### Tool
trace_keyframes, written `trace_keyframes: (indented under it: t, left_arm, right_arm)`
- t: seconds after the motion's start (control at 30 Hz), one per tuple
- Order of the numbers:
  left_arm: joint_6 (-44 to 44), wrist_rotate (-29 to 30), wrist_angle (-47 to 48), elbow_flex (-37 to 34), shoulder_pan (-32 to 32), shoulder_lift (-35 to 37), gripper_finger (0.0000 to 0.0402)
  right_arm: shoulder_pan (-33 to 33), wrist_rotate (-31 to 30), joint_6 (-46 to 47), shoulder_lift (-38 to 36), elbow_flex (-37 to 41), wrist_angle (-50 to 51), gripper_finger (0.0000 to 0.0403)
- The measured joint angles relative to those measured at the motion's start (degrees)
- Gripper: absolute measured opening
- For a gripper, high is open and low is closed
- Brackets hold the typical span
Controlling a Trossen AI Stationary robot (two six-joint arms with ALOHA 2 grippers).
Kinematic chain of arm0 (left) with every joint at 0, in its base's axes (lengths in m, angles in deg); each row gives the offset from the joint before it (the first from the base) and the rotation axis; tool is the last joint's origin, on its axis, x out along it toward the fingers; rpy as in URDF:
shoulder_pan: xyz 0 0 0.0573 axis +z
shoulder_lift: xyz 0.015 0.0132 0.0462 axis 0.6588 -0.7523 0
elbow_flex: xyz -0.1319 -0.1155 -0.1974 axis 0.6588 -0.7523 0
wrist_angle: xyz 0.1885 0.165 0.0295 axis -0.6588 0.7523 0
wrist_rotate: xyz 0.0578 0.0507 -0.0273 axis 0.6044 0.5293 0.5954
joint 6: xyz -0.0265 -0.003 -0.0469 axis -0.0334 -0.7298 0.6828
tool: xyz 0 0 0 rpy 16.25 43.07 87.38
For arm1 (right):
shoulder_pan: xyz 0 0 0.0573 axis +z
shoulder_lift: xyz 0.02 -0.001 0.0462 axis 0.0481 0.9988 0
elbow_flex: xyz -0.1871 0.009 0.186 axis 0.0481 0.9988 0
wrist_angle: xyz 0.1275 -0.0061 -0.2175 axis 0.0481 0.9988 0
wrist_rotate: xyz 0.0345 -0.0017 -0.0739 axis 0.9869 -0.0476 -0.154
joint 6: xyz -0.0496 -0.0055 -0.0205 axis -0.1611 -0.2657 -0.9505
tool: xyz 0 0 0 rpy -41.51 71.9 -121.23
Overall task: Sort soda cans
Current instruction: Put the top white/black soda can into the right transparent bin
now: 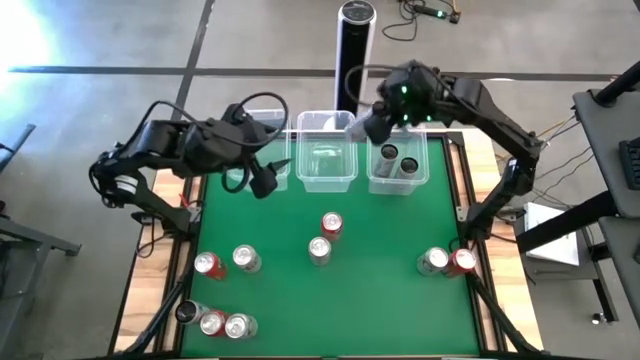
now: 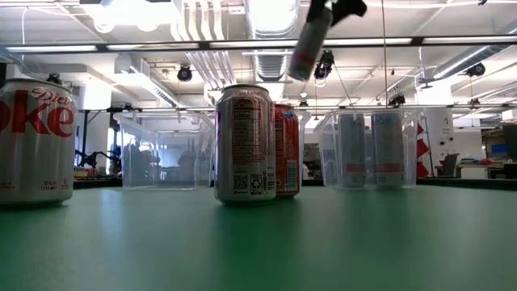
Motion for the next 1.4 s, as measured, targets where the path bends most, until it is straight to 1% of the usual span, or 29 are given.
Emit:
trace_keyframes:
  t: [0.13,0.27,0.33,0.5,0.63,0.9,1.0,1.1,1.4]
  left_arm:
    - [0.31,0.02,1.51,0.68,-0.38,0.10,0.0335]
    - [1.12,-0.02,2.76,0.01,-1.11,0.73,0.0333]
    - [1.56,0.08,2.64,0.01,-1.82,1.13,0.0333]
    - [1.87,2.52,2.63,0.01,-4.07,2.58,0.0333]
    - [2.71,3.13,2.61,0.01,-5.10,3.90,0.0333]
    - [5.79,4.15,4.03,-0.04,-7.29,5.57,0.0333]
    - [6.59,6.28,5.01,-0.06,-8.11,5.85,0.0333]
    - [7.38,7.77,6.18,-0.45,-8.69,6.14,0.0333]
    - [7.57,8.49,5.36,-5.35,-9.13,6.53,0.0333]
  right_arm:
    - [-6.95,-0.01,-0.91,0.00,2.41,2.69,0.0259]
    - [-11.97,-0.01,-3.39,0.00,5.82,4.24,0.0259]
    - [-13.76,0.09,-4.08,0.00,7.36,4.62,0.0258]
    - [-17.55,0.21,-4.73,0.00,11.69,4.20,0.0261]
    - [-19.71,0.00,-5.30,0.00,16.26,2.35,0.0258]
    - [-21.28,0.09,-5.25,-0.10,24.83,-2.36,0.0261]
    - [-21.29,0.18,-5.18,-0.33,27.20,-4.51,0.0257]
    - [-21.26,0.22,-4.77,-1.02,29.19,-4.53,0.0258]
    - [-21.37,0.23,-4.76,-2.16,34.67,-9.34,0.0258]
